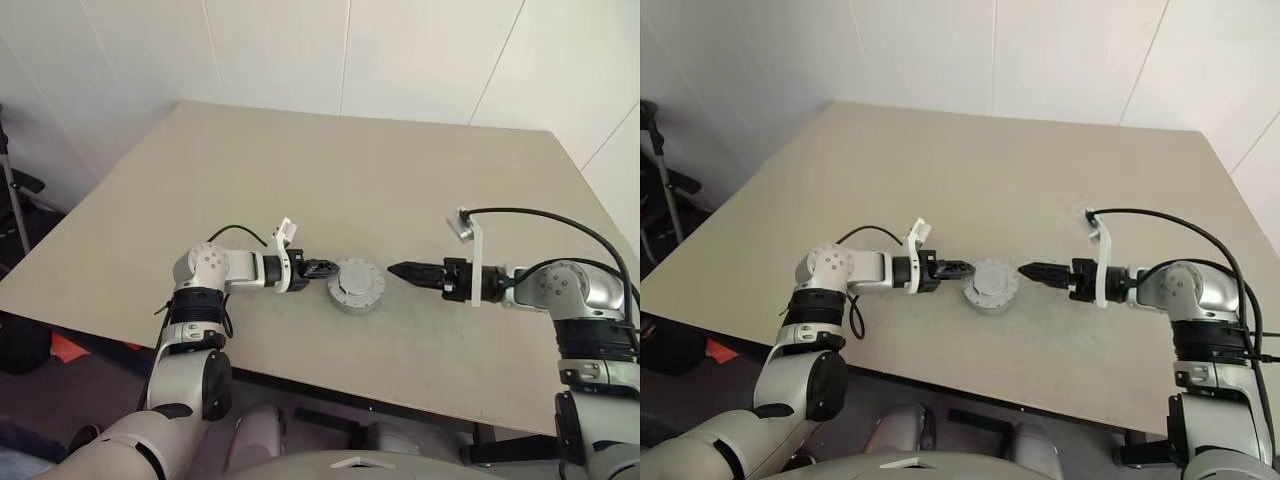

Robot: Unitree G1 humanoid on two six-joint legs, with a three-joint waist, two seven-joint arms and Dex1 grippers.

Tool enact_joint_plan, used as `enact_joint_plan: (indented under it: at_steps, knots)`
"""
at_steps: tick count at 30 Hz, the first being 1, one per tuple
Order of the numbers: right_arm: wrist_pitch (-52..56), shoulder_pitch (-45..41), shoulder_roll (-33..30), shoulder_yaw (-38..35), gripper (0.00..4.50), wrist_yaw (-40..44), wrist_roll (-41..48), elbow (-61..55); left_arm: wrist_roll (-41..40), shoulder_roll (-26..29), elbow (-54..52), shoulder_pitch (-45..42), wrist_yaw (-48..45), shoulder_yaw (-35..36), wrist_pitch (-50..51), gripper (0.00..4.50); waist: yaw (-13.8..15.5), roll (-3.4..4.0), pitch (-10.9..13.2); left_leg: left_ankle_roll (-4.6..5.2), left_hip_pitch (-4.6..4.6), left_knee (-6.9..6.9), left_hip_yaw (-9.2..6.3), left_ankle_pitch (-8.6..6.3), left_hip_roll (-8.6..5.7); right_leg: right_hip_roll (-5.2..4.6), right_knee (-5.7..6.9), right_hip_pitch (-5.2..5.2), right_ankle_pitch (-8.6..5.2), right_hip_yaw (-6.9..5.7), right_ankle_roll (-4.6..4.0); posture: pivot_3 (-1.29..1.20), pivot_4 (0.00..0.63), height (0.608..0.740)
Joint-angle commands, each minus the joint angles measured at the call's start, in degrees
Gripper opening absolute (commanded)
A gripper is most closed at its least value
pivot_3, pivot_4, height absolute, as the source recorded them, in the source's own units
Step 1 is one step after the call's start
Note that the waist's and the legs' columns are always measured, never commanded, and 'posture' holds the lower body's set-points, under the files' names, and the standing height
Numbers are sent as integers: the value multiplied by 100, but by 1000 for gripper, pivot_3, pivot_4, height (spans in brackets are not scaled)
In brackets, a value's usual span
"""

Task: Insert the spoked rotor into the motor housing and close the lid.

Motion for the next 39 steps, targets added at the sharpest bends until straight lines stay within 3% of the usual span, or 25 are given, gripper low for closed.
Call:
enact_joint_plan:
  at_steps: [1,16,32,39]
  knots:
    - [298,46,63,-206,4480,-34,339,-332,36,56,12,-25,-20,0,-70,0,-2,0,0,0,0,0,0,0,0,0,0,0,0,0,0,0,0,740]
    - [228,-212,1065,-386,4480,-1007,173,-183,39,152,137,-92,2,20,-222,0,-46,-1,-1,-59,40,-50,5,36,12,4,-12,1,1,-8,11,0,0,740]
    - [45,246,271,116,4480,-660,-23,-225,-24,91,29,-53,37,46,-175,0,96,1,-2,-57,46,-84,6,35,10,9,-41,14,2,-11,11,0,0,740]
    - [192,450,257,149,4480,-671,90,-405,-46,62,-13,-28,14,30,-144,0,117,1,-4,-54,48,-84,4,34,8,9,-42,23,2,-10,11,0,0,740]
